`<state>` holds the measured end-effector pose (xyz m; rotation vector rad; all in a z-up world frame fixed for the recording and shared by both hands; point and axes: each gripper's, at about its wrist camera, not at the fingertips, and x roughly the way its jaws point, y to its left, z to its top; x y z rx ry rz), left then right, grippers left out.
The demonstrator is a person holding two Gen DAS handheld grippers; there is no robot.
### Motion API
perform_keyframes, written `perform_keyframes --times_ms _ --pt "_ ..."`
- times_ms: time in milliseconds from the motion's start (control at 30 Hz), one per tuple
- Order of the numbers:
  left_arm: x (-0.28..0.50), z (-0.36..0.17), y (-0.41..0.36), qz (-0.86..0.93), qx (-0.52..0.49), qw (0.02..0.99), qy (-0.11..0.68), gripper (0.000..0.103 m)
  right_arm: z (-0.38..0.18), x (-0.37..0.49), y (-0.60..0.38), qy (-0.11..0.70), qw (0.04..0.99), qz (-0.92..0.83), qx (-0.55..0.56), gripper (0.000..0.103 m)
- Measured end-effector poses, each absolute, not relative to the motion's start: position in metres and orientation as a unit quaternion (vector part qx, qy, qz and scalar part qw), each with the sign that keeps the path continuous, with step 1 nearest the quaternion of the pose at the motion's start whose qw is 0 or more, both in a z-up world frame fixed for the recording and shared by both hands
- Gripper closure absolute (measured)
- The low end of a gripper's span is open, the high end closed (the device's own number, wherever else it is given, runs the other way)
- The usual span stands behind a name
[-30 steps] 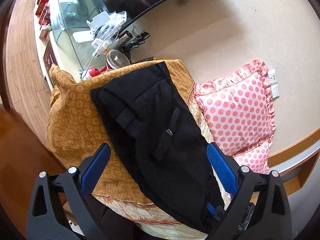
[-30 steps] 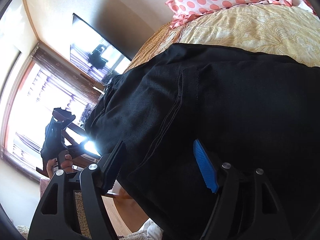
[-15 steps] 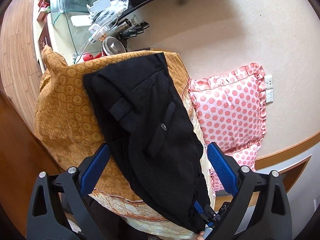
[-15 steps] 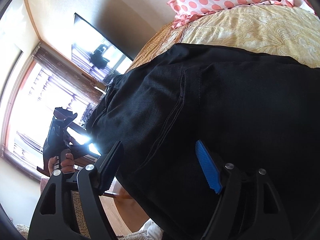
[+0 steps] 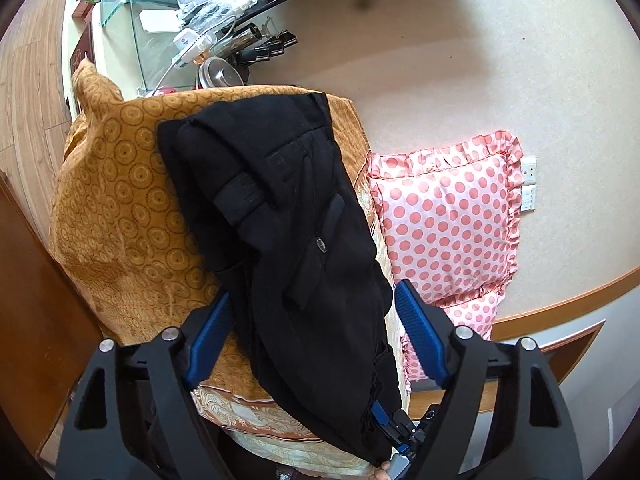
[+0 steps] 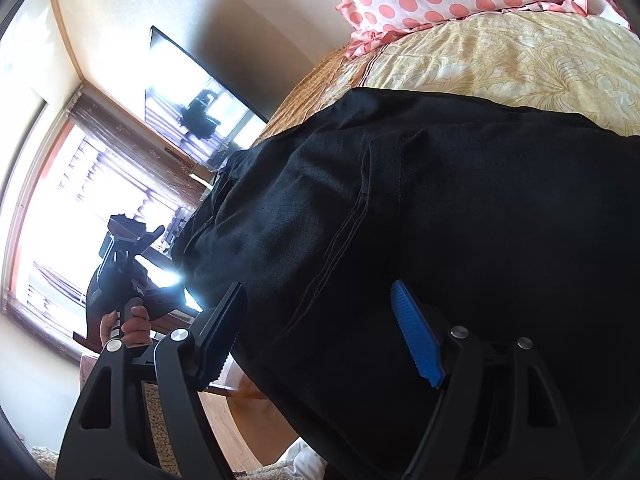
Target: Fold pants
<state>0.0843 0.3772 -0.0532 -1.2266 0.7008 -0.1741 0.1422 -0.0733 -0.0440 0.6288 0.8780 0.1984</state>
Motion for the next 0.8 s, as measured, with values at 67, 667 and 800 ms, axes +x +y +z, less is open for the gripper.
perform_keyframes --times_ms 67,667,800 --pt "0.082 -0.057 0.379 -0.076 -0.574 0.752 0.315 0.035 -0.044 0.142 -0.073 0.416 0.853 0.095 0.299 0.027" --pt "0.093 -0.066 0.387 -0.008 -0.580 0.754 0.309 0.081 -0.043 0.132 -0.077 0.402 0.858 0.098 0.305 0.027" --pt "0.091 -0.064 0.386 -0.005 -0.571 0.762 0.305 0.089 -0.038 0.117 -0.083 0.393 0.863 0.094 0.302 0.027"
